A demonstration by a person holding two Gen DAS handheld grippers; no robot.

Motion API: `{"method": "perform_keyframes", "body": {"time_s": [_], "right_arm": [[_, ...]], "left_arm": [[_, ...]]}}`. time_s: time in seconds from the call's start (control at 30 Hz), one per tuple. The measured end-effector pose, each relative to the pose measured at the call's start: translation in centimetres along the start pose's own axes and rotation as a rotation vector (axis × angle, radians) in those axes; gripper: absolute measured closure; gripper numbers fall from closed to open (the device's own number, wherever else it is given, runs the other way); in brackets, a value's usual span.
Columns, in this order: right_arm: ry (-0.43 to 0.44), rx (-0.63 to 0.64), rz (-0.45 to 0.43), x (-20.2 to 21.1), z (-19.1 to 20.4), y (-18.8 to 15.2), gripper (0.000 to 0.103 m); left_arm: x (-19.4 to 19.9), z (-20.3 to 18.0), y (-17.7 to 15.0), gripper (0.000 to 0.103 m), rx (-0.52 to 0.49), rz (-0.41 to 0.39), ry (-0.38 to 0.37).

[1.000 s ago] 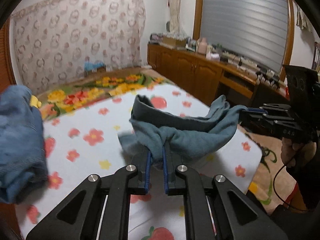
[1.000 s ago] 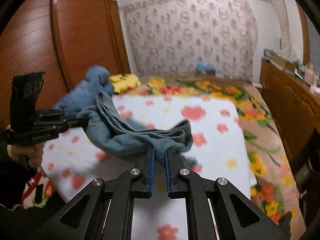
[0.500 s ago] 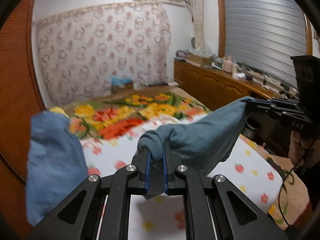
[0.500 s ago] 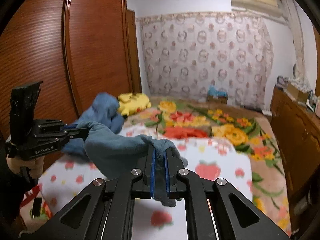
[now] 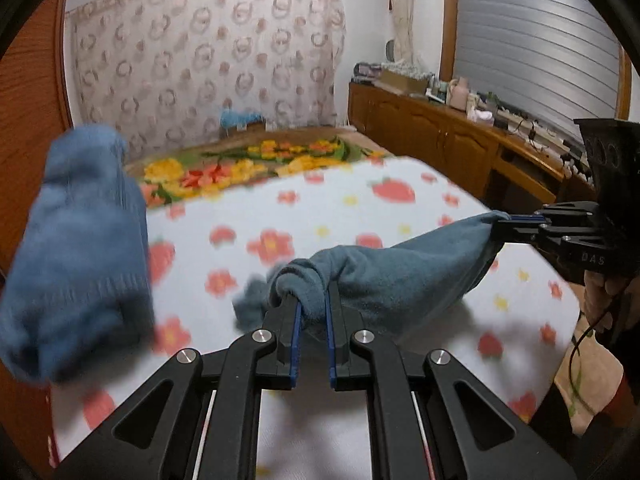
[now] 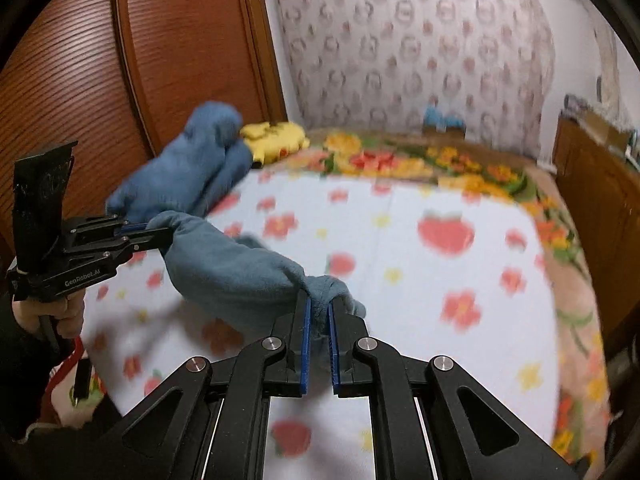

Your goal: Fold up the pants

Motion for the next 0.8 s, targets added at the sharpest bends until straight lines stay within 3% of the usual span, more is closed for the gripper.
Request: {"method": "perform_keyframes", "body": {"time_s": [0.5,0.8], "right_arm": [[0.090,-0.004,0.071,2.3,0.6,-4.6,0.096],[0.077,-0.020,0.099,2.1,0.9,-5.9,0.095]], "left_arm": [[2.5,-2.9,-7.8,0.092,0.038,0.077,-0.011],[2.5,-3.0,-8.9,0.090,0.065,0.092,-0.028]]}}
Point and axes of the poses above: each gripper's, at about its wrist camera, not at the fingertips, and x roughly against the way its jaws point, z to its left, y to its top, the point moved 7 cm from there along -x, roughly the way its jaws point, and after that the axes turned 15 degrees about -y, right-handed, at the moved point
